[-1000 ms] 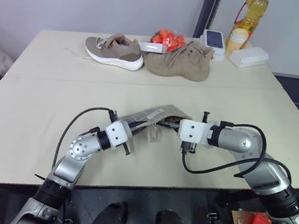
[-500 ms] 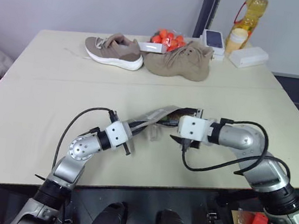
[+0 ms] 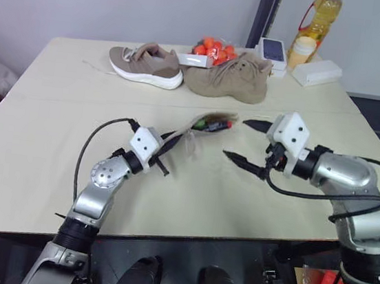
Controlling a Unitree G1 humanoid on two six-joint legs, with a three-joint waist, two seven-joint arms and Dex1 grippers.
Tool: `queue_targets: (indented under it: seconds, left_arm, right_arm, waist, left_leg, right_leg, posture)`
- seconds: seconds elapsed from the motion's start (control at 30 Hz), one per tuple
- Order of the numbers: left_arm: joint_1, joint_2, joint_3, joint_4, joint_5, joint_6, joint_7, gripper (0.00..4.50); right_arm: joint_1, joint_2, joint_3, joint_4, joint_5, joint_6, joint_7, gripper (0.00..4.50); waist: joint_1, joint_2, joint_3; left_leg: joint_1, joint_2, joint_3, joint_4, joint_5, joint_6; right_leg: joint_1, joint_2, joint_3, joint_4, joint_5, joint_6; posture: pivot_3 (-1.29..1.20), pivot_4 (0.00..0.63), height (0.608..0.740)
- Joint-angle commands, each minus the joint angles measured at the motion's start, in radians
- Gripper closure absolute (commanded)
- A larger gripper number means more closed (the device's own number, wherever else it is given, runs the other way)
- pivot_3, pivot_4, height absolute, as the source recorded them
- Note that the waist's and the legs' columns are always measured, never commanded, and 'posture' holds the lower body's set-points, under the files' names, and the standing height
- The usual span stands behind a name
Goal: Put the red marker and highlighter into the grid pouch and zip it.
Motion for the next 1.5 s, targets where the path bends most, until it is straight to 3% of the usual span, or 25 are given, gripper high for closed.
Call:
queue_targets:
  seconds: [0.03,0.33,0.53,0.63,0.87,1.3,1.5]
  left_arm:
    - [-0.059,-0.049,0.033,-0.032,-0.059,0.076,0.045,4.5]
    - [-0.098,-0.087,0.039,-0.043,-0.117,0.186,0.033,4.5]
    - [-0.092,-0.068,0.019,-0.034,-0.08,0.153,0.021,4.5]
    - [-0.078,-0.056,0.012,-0.03,-0.061,0.127,0.016,4.5]
    - [-0.052,-0.052,0.003,-0.053,-0.058,0.107,-0.001,4.5]
    - [-0.017,-0.047,-0.013,-0.098,-0.081,0.113,-0.042,4.5]
    - [-0.02,-0.05,-0.01,-0.098,-0.08,0.127,-0.04,4.5]
  right_arm:
    - [-0.001,0.057,-0.014,-0.046,0.08,0.094,-0.075,0.04]
    - [-0.028,0.237,0.109,-0.011,0.019,0.152,-0.332,0.04]
    - [-0.075,0.258,0.087,0.043,-0.001,0.111,-0.391,0.04]
    - [-0.095,0.245,0.054,0.057,0.021,0.102,-0.377,0.88]
    - [-0.162,0.243,0.044,0.188,-0.052,0.044,-0.46,4.42]
    - [-0.174,0.283,0.107,0.293,-0.113,-0.011,-0.485,4.42]
    - [-0.164,0.264,0.109,0.207,-0.102,-0.053,-0.442,4.42]
  waist:
    - [0.0,0.0,0.0]
    - [-0.005,0.0,0.0]
    - [-0.001,0.0,0.0]
    - [-0.003,0.0,0.0]
    - [-0.004,0.0,0.0]
    - [-0.005,0.0,0.0]
    - [-0.005,0.0,0.0]
  left_leg:
    - [0.0,0.0,0.0,0.0,0.0,0.0]
    - [0.0,0.0,0.0,0.0,0.0,0.0]
    - [0.0,0.0,0.0,0.001,0.0,0.0]
    - [0.0,0.0,0.0,0.0,0.0,0.0]
    - [0.0,0.0,0.0,0.0,0.0,0.0]
    - [0.0,0.0,0.0,0.0,0.0,0.0]
    - [0.0,0.0,0.0,0.0,0.0,0.0]
  right_leg:
    - [0.0,0.0,0.0,0.0,0.0,0.0]
    - [-0.001,0.001,0.0,0.001,0.0,0.0]
    - [-0.001,0.002,0.0,0.001,0.001,0.0]
    - [-0.001,0.002,0.001,0.001,0.001,0.0]
    - [-0.001,0.002,0.001,0.001,0.001,0.0]
    - [-0.001,0.002,0.001,0.002,0.001,0.0]
    - [-0.002,0.002,0.001,0.002,0.001,0.0]
  posture:
    - [0.0,0.15,0.74]
    - [0.0,0.15,0.74]
    - [0.0,0.15,0.74]
    - [0.0,0.15,0.74]
    - [0.0,0.15,0.74]
    - [0.0,0.15,0.74]
    - [0.0,0.15,0.74]
